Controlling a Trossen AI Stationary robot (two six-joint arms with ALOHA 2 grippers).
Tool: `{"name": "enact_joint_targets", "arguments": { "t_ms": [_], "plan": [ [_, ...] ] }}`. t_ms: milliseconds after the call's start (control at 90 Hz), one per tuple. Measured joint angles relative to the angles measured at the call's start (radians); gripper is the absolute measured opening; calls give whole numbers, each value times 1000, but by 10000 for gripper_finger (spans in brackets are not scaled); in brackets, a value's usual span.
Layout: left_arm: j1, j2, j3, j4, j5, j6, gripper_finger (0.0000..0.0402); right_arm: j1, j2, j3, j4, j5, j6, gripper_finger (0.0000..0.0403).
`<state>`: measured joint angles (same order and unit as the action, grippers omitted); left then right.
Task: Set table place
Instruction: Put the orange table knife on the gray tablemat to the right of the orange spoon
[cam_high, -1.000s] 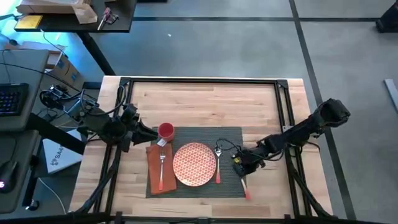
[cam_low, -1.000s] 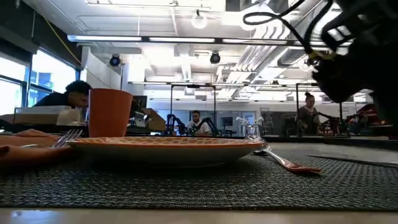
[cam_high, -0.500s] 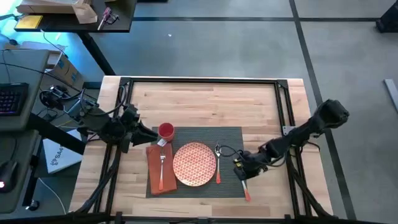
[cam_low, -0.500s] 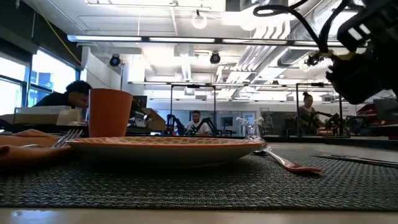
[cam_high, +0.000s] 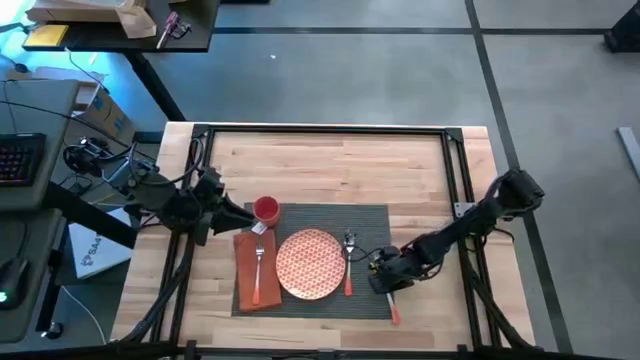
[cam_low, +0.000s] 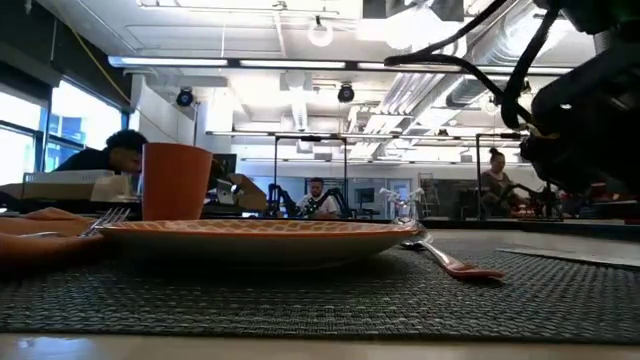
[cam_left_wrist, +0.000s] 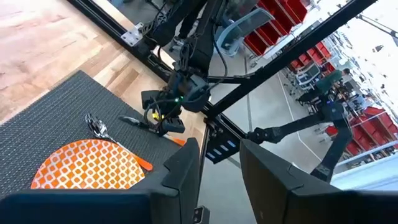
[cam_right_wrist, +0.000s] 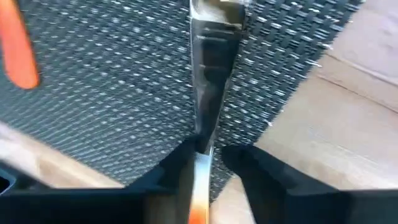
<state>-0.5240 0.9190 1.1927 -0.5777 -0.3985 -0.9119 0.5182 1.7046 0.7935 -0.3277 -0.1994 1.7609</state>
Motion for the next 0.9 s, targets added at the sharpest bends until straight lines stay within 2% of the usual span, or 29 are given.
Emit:
{"name": "enact_joint_targets", "arguments": {
  "t_ms": [78, 133, 311, 544, 900],
  "plan": [
    [0, 0, 0, 0, 0, 0, 99, 0, 11, 26, -18, 0, -1, 19],
    [0, 0, 0, 0, 0, 0, 99, -1, 12, 42, -30, 0, 2, 7],
    [0, 0, 0, -1, 0, 0, 99, -11, -10, 103, -126, 9, 20, 1],
    [0, 0, 0, 0, 7, 8, 99, -54, -24, 172, -114, 40, 50, 0],
    [0, 0, 0, 0, 37, 34, 99, -186, -22, 174, -120, 116, 39, 0]
  ]
}}
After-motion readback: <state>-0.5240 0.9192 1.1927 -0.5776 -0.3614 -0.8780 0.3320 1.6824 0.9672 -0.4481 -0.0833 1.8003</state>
